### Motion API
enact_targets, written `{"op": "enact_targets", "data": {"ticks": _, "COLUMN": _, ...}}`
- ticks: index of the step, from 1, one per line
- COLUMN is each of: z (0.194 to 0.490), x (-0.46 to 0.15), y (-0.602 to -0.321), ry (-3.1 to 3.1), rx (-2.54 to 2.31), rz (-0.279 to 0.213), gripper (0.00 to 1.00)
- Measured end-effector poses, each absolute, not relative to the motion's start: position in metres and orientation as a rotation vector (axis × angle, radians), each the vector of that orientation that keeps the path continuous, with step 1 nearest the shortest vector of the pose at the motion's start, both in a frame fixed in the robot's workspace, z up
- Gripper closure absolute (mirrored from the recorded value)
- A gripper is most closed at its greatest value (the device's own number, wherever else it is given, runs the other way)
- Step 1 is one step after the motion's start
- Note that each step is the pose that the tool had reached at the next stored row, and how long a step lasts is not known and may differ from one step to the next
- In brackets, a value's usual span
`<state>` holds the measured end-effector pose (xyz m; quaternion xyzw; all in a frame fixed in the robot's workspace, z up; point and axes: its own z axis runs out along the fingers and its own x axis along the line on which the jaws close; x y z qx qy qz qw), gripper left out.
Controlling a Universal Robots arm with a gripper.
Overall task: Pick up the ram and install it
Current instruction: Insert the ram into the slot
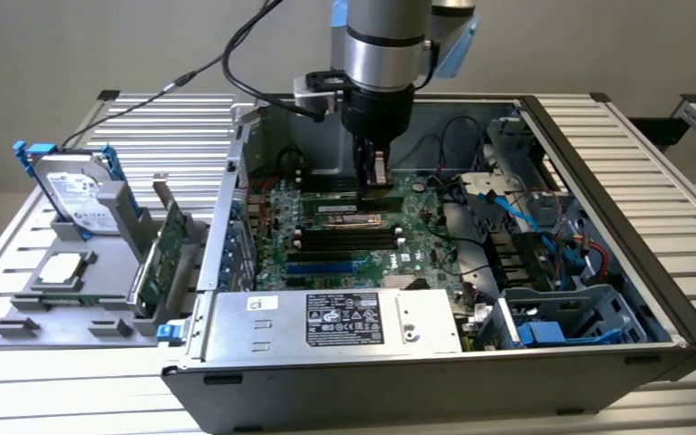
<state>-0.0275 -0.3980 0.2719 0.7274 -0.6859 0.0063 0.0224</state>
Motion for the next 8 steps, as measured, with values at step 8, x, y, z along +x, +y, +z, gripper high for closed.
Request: {"op": "enact_targets", "data": {"ticks": 8, "z": 0.257, "x": -0.027, "y": -0.398, "ry": -2.117, "rx": 2.260, "rz": 0.019, "gripper": 0.86}}
